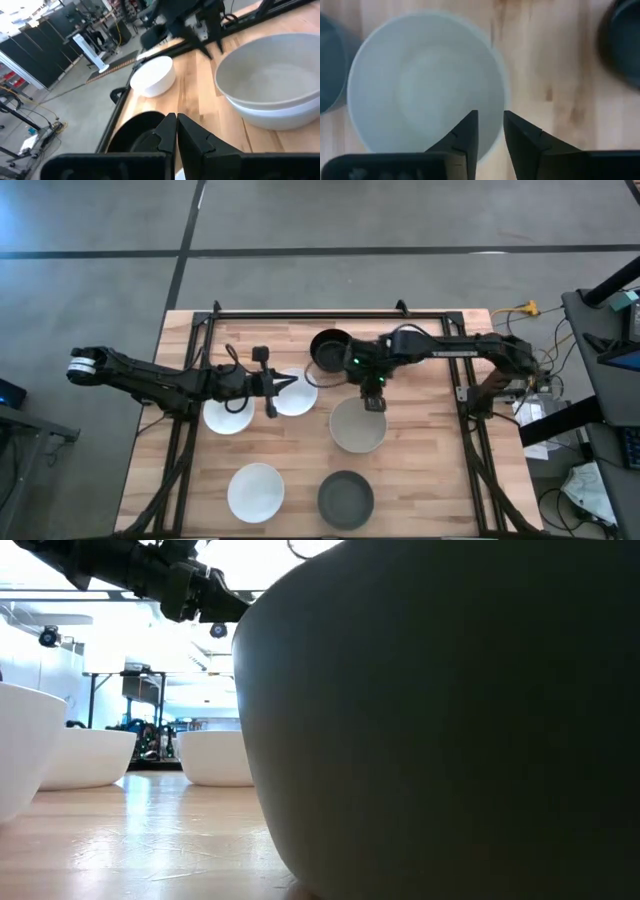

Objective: Nest bowls inside each other
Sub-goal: Stack the white bowl on top of the gray bowl

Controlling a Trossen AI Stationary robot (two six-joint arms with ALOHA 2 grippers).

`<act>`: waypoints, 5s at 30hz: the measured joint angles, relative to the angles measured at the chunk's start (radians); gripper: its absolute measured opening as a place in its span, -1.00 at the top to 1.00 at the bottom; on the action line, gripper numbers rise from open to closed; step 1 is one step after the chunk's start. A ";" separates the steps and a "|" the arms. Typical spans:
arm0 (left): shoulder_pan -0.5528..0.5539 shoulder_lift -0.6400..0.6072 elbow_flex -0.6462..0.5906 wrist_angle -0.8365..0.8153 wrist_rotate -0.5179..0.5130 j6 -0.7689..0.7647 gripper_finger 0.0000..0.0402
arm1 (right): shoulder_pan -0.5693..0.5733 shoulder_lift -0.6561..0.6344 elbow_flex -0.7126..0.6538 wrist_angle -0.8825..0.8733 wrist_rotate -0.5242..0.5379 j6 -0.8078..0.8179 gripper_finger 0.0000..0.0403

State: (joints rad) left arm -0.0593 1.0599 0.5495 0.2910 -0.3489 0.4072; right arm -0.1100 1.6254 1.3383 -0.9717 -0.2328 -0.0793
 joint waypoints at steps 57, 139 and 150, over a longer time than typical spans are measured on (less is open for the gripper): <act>0.066 0.497 0.478 -0.896 0.426 -0.234 -0.16 | 0.101 -0.682 -1.176 2.016 -0.001 0.105 0.71; -0.082 1.039 1.458 -1.428 0.376 0.856 1.00 | -0.017 -1.276 -1.120 0.877 0.186 0.284 0.71; -0.079 1.048 1.447 -1.452 0.424 0.857 1.00 | -0.017 -1.274 -1.125 0.878 0.209 0.277 0.71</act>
State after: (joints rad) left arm -0.1383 2.1075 1.9965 -1.1611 0.0752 1.2640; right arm -0.1268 0.3515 0.2134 -0.0937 -0.0242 0.1980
